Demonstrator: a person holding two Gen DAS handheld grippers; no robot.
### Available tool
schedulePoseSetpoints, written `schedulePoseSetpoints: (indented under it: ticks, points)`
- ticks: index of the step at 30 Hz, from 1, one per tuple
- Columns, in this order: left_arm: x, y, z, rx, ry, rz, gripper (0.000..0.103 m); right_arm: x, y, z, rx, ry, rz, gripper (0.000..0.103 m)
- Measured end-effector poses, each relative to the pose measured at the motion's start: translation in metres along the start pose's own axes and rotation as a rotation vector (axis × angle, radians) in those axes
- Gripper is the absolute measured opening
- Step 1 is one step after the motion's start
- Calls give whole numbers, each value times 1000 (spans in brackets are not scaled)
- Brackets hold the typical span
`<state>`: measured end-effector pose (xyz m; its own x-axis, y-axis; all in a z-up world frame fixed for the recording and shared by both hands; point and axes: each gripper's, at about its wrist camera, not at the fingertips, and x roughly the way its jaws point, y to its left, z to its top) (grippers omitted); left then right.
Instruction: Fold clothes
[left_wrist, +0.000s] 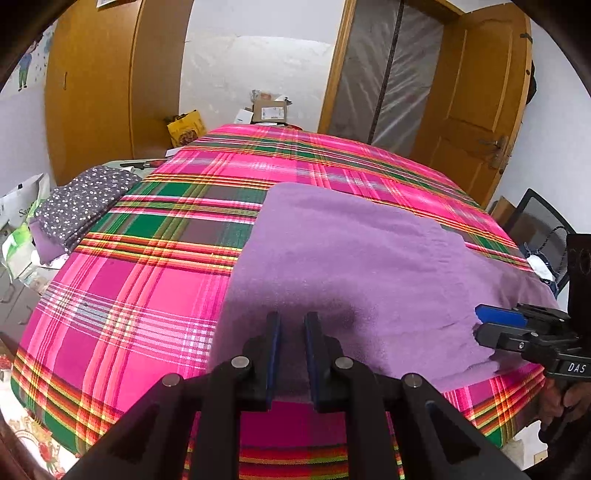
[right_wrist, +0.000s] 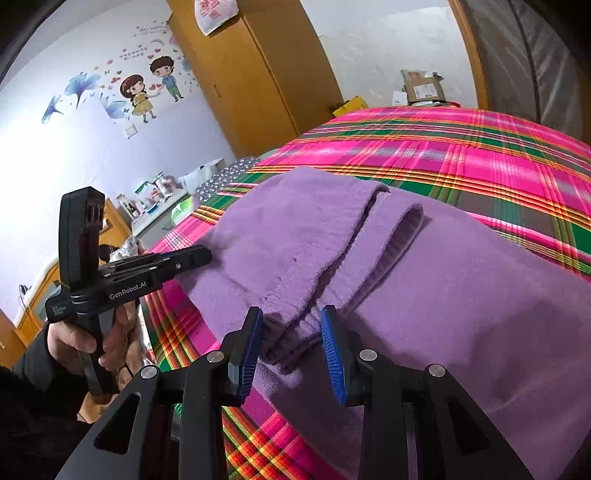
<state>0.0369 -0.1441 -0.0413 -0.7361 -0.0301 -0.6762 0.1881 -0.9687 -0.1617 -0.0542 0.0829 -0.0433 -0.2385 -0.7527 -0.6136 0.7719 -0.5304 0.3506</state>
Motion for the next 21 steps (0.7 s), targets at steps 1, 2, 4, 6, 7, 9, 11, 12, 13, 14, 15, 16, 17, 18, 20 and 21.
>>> schedulePoseSetpoints:
  ticks: [1, 2, 4, 6, 7, 9, 11, 12, 13, 14, 15, 16, 17, 18, 20, 21]
  points:
    - [0, 0, 0, -1, 0, 2, 13, 0, -1, 0, 3, 1, 1, 34]
    - [0, -1, 0, -1, -1, 4, 13, 0, -1, 0, 5, 1, 2, 34]
    - [0, -2, 0, 1, -3, 9, 14, 1, -1, 0, 8, 2, 2, 34]
    - [0, -3, -1, 6, -7, 16, 14, 0, -1, 1, 10, 3, -3, 34]
    - [0, -4, -1, 6, -7, 18, 14, 0, -1, 1, 9, 2, -9, 34]
    - [-1, -4, -1, 5, -5, 19, 14, -1, 1, 2, 10, 0, -25, 34]
    - [-1, -3, 0, 2, -2, 18, 14, -3, 2, 5, 12, -5, -42, 34]
    - [-1, -3, 0, 1, -1, 18, 14, -3, 2, 7, 14, -7, -51, 34]
    - [-1, -3, 0, 1, -1, 19, 14, -4, 3, 9, 15, -9, -59, 34]
    - [-1, -4, 0, 3, -1, 22, 14, -5, 4, 12, 12, -16, -74, 34]
    - [-1, -5, 0, 6, -2, 25, 14, -5, 4, 15, 8, -27, -98, 34]
    - [-1, -5, 0, 11, -2, 29, 14, -7, 3, 19, 6, -41, -118, 34]
    - [-1, -6, -1, 14, -2, 33, 14, -7, 0, 23, 10, -57, -139, 34]
    - [-1, -7, -1, 17, -2, 37, 14, -7, -3, 26, 18, -65, -157, 35]
    - [-1, -8, -1, 23, -2, 45, 14, -5, -11, 33, 37, -62, -165, 35]
    - [0, -8, -1, 26, -2, 48, 14, -4, -13, 36, 40, -62, -167, 35]
